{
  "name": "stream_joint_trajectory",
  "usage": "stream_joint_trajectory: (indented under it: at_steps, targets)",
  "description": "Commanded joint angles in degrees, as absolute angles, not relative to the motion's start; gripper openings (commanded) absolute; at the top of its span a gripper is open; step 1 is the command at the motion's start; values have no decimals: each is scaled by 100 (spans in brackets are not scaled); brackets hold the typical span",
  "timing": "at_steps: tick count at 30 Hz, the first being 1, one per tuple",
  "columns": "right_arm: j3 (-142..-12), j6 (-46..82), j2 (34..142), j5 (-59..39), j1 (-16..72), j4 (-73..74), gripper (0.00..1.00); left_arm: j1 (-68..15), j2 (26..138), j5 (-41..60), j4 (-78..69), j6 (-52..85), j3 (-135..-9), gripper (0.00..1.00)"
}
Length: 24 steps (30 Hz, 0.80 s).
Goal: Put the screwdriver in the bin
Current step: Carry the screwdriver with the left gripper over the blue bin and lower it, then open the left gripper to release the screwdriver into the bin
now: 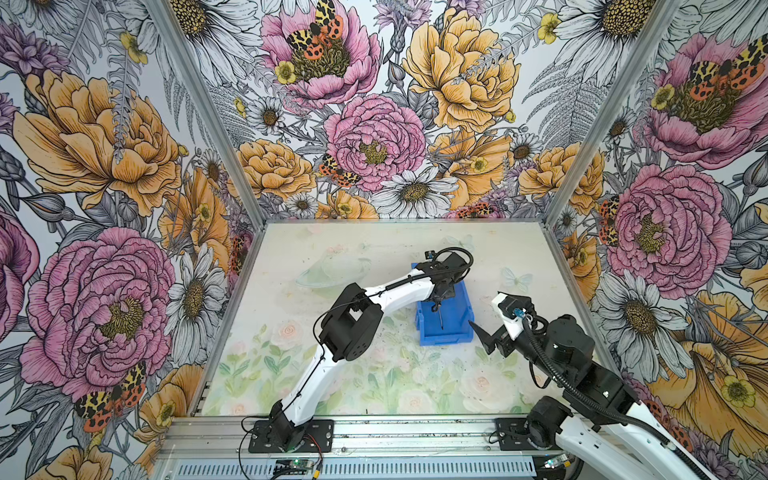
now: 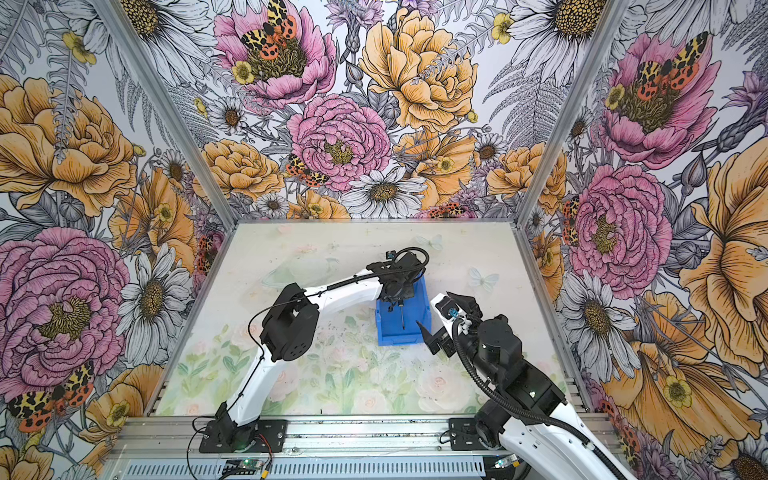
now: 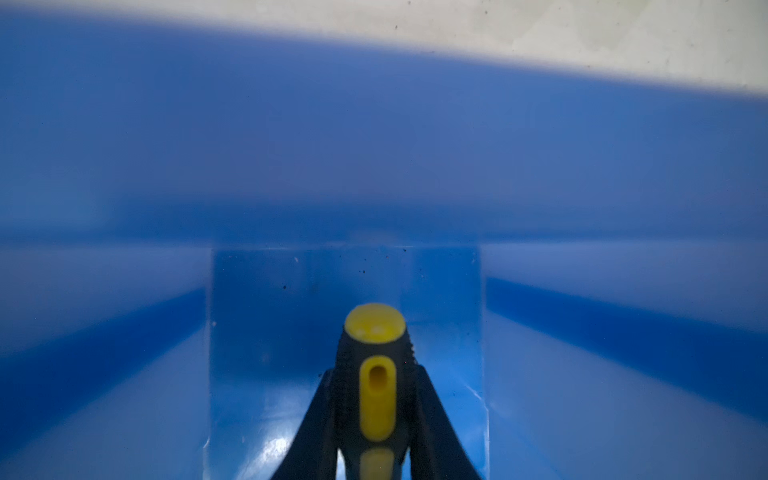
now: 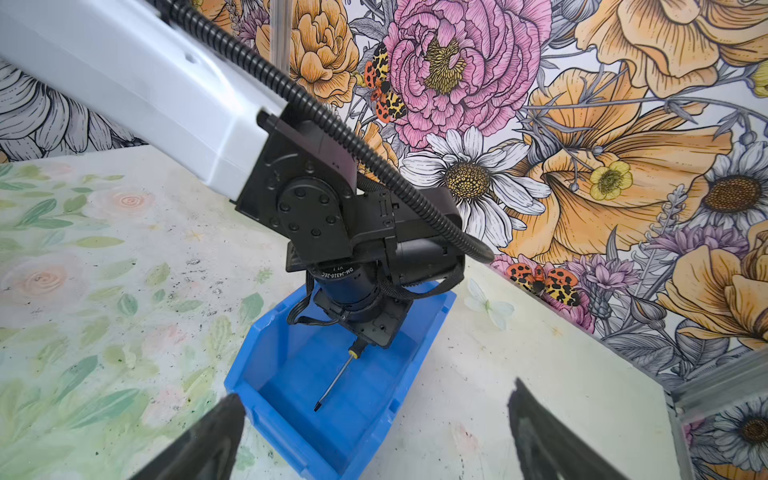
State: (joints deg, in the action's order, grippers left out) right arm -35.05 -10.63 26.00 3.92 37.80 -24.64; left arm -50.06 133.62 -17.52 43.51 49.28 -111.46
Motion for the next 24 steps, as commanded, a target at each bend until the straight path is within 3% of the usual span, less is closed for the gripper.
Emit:
stream_joint_trajectory:
  at_steps: [1, 18, 24]
  targets:
    - [-3464, -1125, 2628, 499, 3763, -2509, 100, -4992, 13487, -1723, 4326, 5032, -11243, 13]
    - [-3454, -1151, 2575, 568, 3762, -2505, 100, -5009, 13821, -1688, 4332, 5045, -11198, 21]
    - [-3442, -1162, 2575, 562, 3762, -2496, 100, -5009, 13721, -1779, 4333, 4993, -11151, 40]
